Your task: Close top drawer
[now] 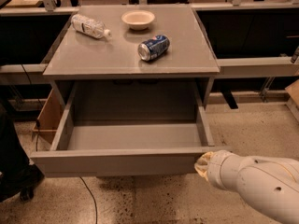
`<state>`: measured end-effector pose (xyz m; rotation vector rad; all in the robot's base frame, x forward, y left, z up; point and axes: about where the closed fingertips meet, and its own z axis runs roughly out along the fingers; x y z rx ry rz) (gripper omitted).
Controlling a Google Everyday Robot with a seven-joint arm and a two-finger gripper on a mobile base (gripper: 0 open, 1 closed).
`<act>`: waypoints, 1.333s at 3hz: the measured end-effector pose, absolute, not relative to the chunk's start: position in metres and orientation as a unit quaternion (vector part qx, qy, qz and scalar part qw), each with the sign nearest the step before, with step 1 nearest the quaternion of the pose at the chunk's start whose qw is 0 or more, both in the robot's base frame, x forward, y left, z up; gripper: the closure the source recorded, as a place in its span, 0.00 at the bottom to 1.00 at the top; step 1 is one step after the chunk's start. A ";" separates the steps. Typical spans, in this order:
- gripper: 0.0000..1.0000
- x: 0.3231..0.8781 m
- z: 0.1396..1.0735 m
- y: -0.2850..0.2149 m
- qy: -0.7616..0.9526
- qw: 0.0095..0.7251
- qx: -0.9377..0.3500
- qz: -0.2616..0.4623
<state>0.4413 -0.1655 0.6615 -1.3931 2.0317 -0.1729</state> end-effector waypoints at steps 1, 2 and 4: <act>1.00 0.460 0.666 -0.160 0.763 0.358 -0.534 -0.074; 1.00 0.482 0.670 -0.155 0.747 0.386 -0.535 -0.081; 1.00 0.533 0.666 -0.146 0.720 0.431 -0.538 -0.086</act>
Offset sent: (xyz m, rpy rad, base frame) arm 0.0683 0.0156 0.0066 0.0549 -0.1871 0.0537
